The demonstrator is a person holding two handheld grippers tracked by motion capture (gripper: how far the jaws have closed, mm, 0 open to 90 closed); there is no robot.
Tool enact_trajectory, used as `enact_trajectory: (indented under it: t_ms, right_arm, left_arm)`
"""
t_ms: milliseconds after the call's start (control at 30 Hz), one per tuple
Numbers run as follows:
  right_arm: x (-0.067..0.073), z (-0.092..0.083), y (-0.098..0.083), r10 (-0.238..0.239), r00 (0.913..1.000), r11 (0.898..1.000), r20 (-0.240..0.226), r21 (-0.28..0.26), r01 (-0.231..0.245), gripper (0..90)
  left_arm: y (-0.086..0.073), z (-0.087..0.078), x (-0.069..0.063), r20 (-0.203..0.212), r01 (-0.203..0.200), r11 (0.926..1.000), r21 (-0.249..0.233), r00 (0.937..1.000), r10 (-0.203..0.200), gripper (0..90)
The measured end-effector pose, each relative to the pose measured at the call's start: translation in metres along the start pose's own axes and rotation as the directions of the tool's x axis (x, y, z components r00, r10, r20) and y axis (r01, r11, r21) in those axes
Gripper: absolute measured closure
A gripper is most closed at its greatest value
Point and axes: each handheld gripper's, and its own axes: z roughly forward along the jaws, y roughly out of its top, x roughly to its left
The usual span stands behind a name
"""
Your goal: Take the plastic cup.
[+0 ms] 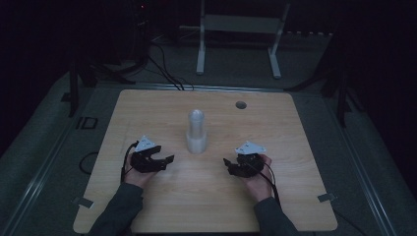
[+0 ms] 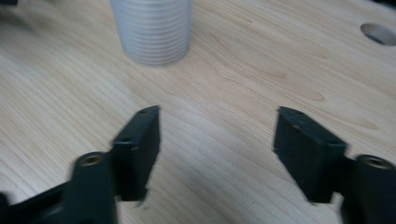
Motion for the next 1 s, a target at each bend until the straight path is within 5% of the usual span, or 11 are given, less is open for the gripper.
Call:
enact_trajectory:
  t_ms: [100, 233, 400, 533, 1000]
  right_arm:
    - [-0.005, 0.000, 0.002, 0.032, 0.9992, 0.999, -0.022, -0.015, -0.032, 42.2]
    - [-0.004, 0.001, 0.003, 0.032, 0.9995, 0.999, -0.005, -0.035, -0.032, 43.2]
    - [-0.001, 0.005, 0.009, 0.054, 0.9972, 0.998, -0.052, -0.038, -0.056, 41.5]
    - [0.002, 0.010, 0.017, 0.017, 0.9978, 0.999, -0.063, -0.033, -0.019, 42.2]
    - [0.021, 0.034, 0.047, -0.090, 0.9906, 0.994, -0.103, -0.071, 0.083, 41.1]
  left_arm:
    - [0.001, 0.000, -0.001, 0.007, -0.005, 1.0000, -0.002, 1.0000, 0.005, 27.7]
    - [0.001, 0.000, -0.003, 0.011, -0.012, 0.9999, -0.001, 0.9999, 0.012, 27.8]
    - [0.004, -0.003, -0.003, 0.020, -0.009, 0.9998, -0.018, 0.9998, 0.009, 27.9]
    - [0.010, -0.007, 0.000, 0.054, 0.000, 0.9991, -0.041, 0.9985, 0.002, 27.9]
    - [0.057, -0.018, -0.007, 0.057, -0.094, 0.9923, -0.081, 0.9934, 0.099, 27.8]
